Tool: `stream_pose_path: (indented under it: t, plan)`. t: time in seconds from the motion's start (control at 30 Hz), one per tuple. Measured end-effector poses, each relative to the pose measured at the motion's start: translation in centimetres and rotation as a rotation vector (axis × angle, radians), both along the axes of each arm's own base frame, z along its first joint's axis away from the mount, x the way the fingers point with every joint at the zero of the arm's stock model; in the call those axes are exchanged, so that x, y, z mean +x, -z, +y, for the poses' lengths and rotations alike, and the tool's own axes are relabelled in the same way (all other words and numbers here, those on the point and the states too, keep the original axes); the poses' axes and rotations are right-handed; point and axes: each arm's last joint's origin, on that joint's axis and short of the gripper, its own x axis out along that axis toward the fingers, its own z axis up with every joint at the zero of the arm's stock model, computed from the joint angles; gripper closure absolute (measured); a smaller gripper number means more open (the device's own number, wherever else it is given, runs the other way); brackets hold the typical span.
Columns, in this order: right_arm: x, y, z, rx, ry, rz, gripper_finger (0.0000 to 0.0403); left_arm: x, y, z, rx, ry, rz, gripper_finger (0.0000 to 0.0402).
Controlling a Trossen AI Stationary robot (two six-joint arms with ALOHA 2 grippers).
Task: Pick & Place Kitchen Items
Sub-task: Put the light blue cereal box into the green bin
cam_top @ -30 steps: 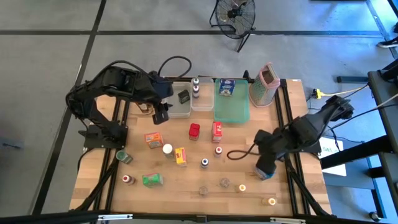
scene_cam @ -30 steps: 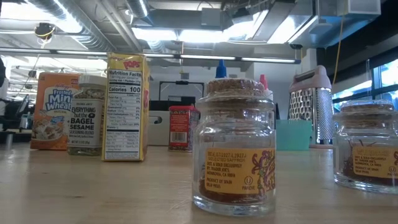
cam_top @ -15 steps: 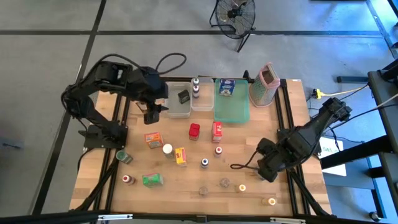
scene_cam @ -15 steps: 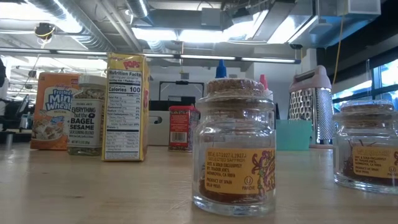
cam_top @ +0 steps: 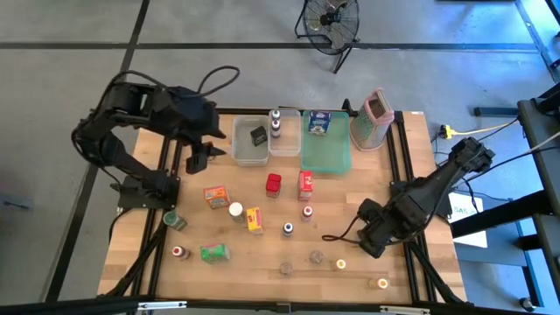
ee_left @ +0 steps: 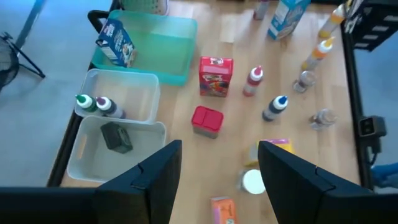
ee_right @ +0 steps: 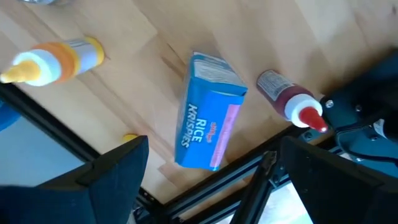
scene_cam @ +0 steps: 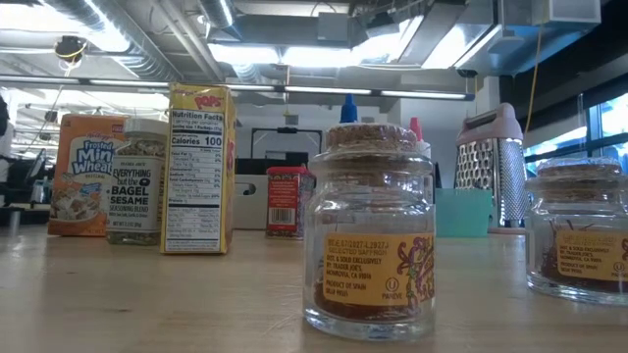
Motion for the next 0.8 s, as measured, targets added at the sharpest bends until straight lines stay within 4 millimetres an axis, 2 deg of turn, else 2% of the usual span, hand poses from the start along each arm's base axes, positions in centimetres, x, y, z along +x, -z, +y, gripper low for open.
stream_pose_path:
  t: [0.17, 0.63, 0.8]
  plan:
    - [-0.1, 1.1, -0.1, -0.016, -0.007, 0.019, 0.0034, -1.1, 0.5, -0.7, -0.020, 0.005, 0.009, 0.0194]
    - [0.1, 4.9, 0.1, 0.029, -0.040, 0.000, 0.0034, -1.5, 5.5, -2.1, -0.045, 0.051, 0.032, 0.0194]
    - [0.1, 5.8, 0.1, 0.038, -0.040, -0.010, 0.0034, -1.9, 6.5, -2.1, -0.053, 0.043, 0.035, 0.0194]
